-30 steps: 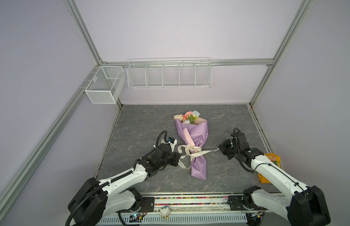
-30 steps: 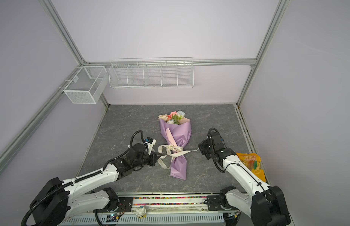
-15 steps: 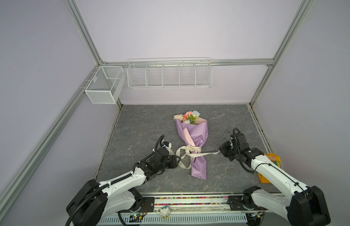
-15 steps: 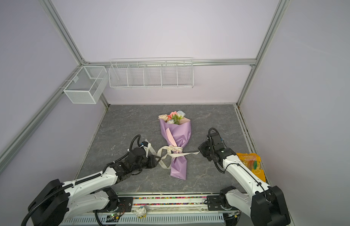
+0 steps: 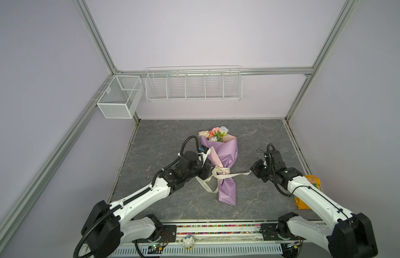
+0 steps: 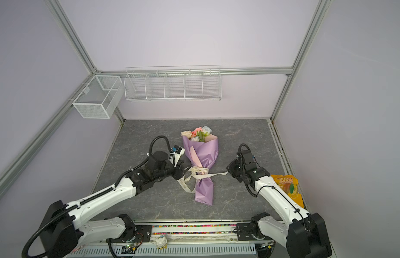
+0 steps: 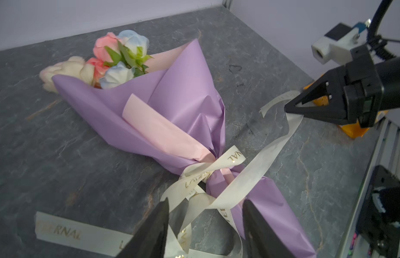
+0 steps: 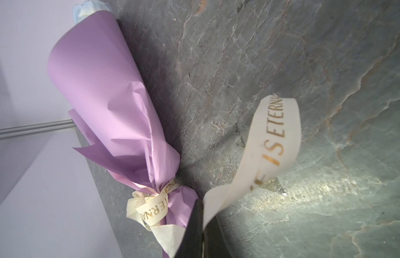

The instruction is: Tie the bouquet of fake flowers

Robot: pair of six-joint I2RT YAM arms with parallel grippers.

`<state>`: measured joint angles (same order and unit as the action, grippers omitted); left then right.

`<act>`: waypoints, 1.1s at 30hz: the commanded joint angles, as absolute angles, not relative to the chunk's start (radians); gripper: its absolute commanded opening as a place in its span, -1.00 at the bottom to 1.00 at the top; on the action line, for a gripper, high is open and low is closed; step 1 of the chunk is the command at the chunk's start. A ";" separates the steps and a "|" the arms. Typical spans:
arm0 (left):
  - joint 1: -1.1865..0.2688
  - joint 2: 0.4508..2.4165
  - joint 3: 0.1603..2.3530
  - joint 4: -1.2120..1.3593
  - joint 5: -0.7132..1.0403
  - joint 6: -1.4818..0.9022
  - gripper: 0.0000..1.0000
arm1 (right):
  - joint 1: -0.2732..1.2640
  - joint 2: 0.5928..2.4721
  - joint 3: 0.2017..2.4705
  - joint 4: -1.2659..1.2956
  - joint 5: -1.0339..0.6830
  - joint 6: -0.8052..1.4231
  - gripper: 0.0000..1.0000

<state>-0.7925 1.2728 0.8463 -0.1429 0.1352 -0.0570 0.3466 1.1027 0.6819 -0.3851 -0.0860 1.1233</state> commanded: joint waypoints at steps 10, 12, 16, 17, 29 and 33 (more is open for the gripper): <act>-0.808 1.633 1.148 -0.491 0.182 0.435 0.02 | 0.338 1.118 0.706 -0.394 -0.108 1.105 -0.88; -0.812 1.658 1.161 -0.478 0.175 0.443 0.03 | 0.338 1.124 0.710 -0.395 -0.110 1.103 -0.88; -0.827 1.700 1.176 -0.448 0.147 0.452 0.05 | 0.339 1.132 0.711 -0.387 -0.119 1.107 -0.88; -0.835 1.712 1.180 -0.437 0.114 0.450 0.05 | 0.338 1.135 0.710 -0.385 -0.120 1.112 -0.88; -0.869 1.775 1.238 -0.423 0.069 0.451 -0.22 | 0.337 1.143 0.704 -0.382 -0.121 1.126 -0.88; -0.869 1.773 1.242 -0.434 0.087 0.449 -0.48 | 0.337 1.144 0.703 -0.385 -0.120 1.126 -0.88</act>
